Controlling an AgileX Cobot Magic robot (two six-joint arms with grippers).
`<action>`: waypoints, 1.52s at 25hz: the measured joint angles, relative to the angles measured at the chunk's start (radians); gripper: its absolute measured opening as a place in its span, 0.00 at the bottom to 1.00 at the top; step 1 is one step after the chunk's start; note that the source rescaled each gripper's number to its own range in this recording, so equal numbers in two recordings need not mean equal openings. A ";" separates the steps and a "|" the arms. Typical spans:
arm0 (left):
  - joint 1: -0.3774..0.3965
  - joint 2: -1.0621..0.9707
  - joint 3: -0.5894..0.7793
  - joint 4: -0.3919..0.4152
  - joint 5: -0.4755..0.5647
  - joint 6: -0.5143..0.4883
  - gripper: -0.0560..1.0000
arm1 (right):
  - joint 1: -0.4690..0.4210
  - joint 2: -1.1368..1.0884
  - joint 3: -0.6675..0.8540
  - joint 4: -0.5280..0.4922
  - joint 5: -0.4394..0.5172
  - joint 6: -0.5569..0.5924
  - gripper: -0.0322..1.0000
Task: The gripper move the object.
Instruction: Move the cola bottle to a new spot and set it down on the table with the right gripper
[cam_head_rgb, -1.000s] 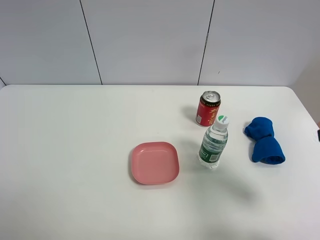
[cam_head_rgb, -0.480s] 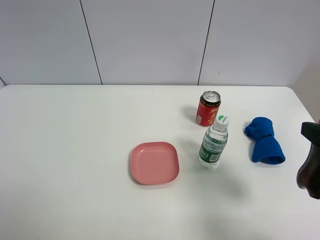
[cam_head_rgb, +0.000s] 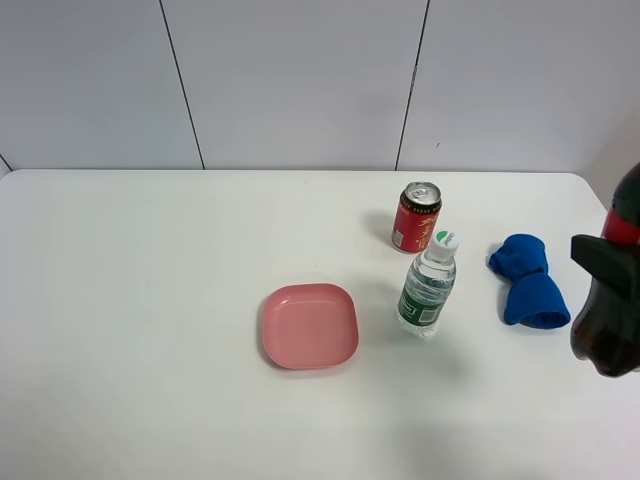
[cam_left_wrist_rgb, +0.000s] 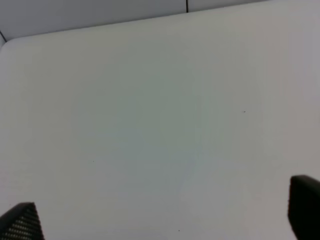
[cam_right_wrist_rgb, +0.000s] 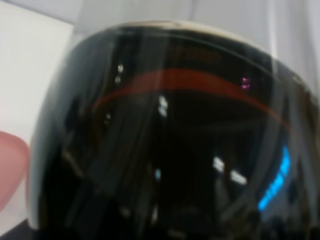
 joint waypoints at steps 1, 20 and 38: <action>0.000 0.000 0.000 0.000 0.000 0.000 1.00 | -0.038 0.011 0.000 0.052 -0.026 -0.079 0.03; 0.000 0.000 0.000 0.000 0.000 0.000 1.00 | -0.366 0.454 0.001 0.366 -0.504 -0.399 0.03; 0.000 0.000 0.000 0.000 0.000 0.000 1.00 | -0.366 0.782 0.002 0.332 -0.980 -0.352 0.03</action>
